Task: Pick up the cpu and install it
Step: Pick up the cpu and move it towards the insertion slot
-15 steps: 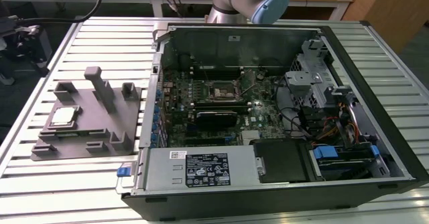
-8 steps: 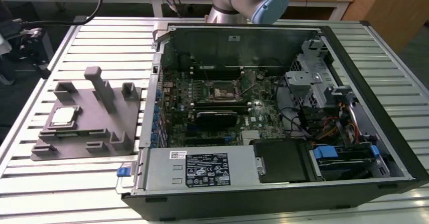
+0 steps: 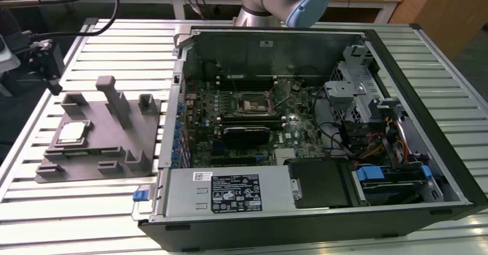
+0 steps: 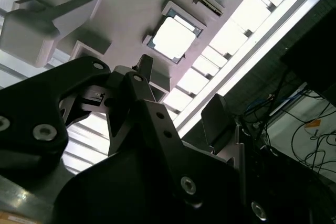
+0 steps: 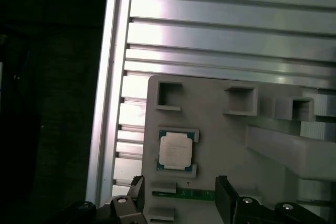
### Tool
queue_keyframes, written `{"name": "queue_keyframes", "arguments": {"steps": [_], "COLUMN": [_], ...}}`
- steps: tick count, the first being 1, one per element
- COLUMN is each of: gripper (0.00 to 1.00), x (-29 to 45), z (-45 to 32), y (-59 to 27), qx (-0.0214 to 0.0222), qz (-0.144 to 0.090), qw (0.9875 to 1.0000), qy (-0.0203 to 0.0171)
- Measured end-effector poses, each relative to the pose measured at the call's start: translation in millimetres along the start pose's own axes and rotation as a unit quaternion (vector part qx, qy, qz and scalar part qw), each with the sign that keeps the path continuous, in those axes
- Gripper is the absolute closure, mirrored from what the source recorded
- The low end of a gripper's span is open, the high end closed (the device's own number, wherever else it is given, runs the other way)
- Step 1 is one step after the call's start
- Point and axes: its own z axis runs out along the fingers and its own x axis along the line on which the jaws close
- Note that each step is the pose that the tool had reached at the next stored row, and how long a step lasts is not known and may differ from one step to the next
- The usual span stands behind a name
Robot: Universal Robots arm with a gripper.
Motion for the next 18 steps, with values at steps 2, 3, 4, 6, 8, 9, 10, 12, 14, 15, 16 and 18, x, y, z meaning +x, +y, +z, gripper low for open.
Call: {"name": "queue_keyframes", "arguments": {"steps": [2, 3, 4, 6, 8, 9, 10, 12, 14, 15, 16, 18], "gripper": [0.36, 0.36, 0.36, 0.36, 0.36, 0.36, 0.36, 0.36, 0.36, 0.36, 0.36, 0.36], "x": [0.0, -0.1, -0.1, -0.2, -0.3, -0.3, -0.3, -0.4, -0.4, -0.5, -0.5, -0.5], "z": [3.0, 4.7, 6.2, 8.8, 11.3, 12.4, 13.6, 15.9, 18.1, 19.2, 20.3, 22.4], "y": [-0.1, -0.2, -0.2, -0.3, -0.4, -0.5, -0.5, -0.6, -0.7, -0.7, -0.8, -0.9], "qx": [0.0001, 0.0001, 0.0001, 0.0001, 0.0001, 0.0001, 0.0001, 0.0002, 0.0002, 0.0002, 0.0002, 0.0002], "qz": [0.000, 0.000, 0.000, 0.000, 0.000, 0.000, 0.000, 0.000, 0.000, 0.000, 0.000, 0.000], "qw": [1.0000, 1.0000, 1.0000, 1.0000, 1.0000, 1.0000, 1.0000, 1.0000, 1.0000, 1.0000, 1.0000, 1.0000], "qy": [-0.0005, -0.0008, -0.0010, -0.0012, -0.0014, -0.0015, -0.0016, -0.0017, -0.0018, -0.0018, -0.0018, -0.0018]}}
